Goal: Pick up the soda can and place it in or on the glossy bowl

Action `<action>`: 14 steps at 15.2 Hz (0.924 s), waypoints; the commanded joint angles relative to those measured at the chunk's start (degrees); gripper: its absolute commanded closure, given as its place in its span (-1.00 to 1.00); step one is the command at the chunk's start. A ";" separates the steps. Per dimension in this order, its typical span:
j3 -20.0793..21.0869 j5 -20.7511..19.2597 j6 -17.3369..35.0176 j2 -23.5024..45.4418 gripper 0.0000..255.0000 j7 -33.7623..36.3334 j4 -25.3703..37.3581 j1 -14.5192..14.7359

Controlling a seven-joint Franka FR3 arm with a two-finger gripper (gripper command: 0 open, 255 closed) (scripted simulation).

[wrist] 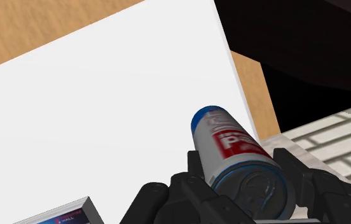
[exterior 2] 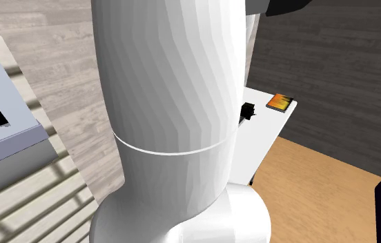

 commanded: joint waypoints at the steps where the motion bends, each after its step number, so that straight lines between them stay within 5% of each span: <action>1: -0.01 0.00 0.01 0.05 1.00 0.01 -0.02 0.00; 6: -0.02 0.00 0.03 0.05 1.00 -0.01 -0.04 -0.01; 14: -0.18 -3.83 -6.85 -6.17 1.00 2.79 1.01 -0.23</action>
